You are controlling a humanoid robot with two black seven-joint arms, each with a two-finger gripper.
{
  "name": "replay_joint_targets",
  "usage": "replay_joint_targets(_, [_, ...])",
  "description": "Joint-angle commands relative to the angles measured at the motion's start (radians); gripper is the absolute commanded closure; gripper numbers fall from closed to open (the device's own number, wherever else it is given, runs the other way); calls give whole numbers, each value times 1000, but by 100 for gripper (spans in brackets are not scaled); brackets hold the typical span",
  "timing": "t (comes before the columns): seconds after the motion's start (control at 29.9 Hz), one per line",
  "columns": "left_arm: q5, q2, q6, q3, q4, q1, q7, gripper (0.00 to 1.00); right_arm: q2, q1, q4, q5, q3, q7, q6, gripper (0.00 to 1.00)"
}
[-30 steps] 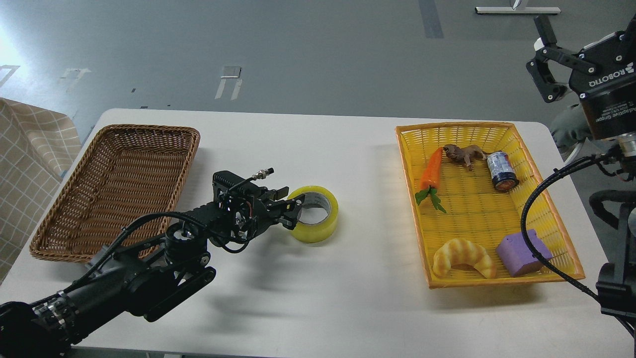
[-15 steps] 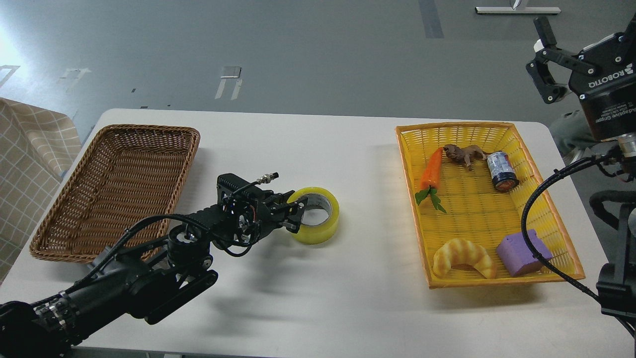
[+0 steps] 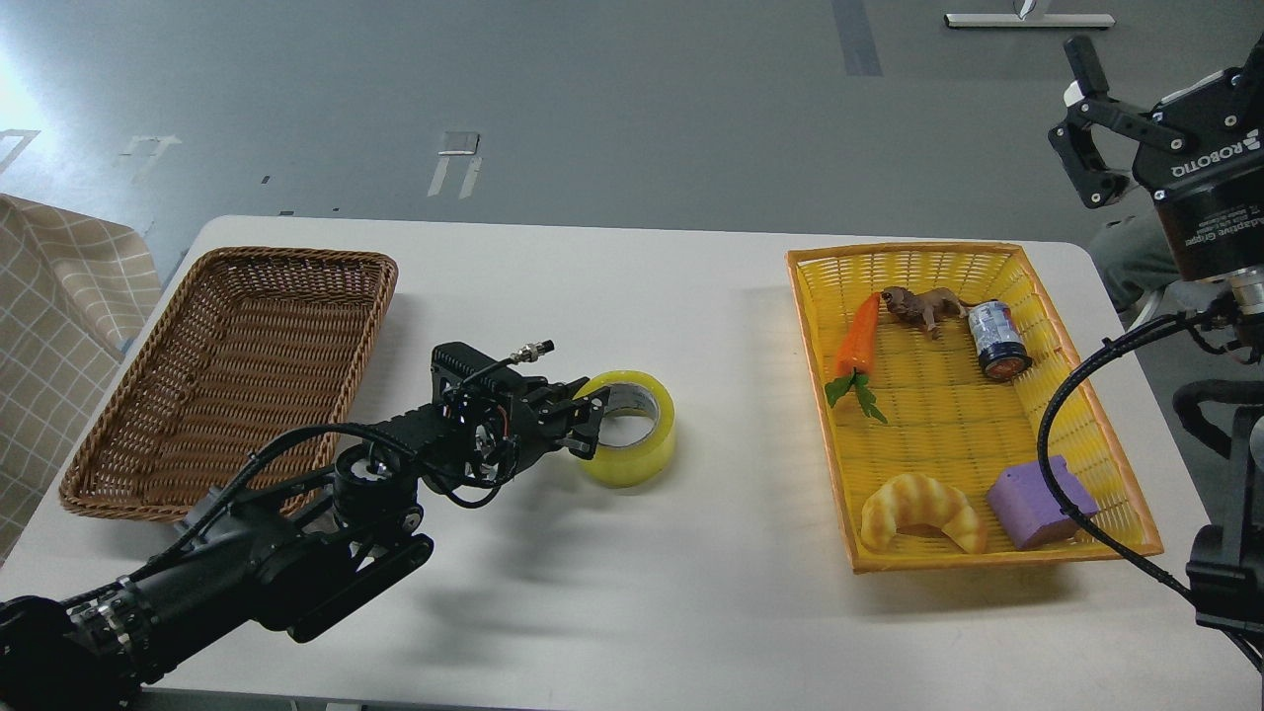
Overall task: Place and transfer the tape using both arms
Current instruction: 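Close the left gripper on the rim of the tape roll, then lift the tape roll and carry it over the wicker basket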
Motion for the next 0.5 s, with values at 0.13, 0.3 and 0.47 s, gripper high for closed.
replay_joint_targets(0.13, [0, -2, 1, 0, -11, -36, 0, 81, 3, 1, -2, 0, -2, 0, 0, 0])
replay_joint_targets(0.3, [0, -2, 1, 0, -15, -91, -2, 81, 5, 2, -2, 0, -3, -2, 0, 0])
replay_joint_targets(0.47, [0, 24, 1, 0, -18, -169, -26, 81, 5, 5, -2, 0, -3, -5, 0, 0])
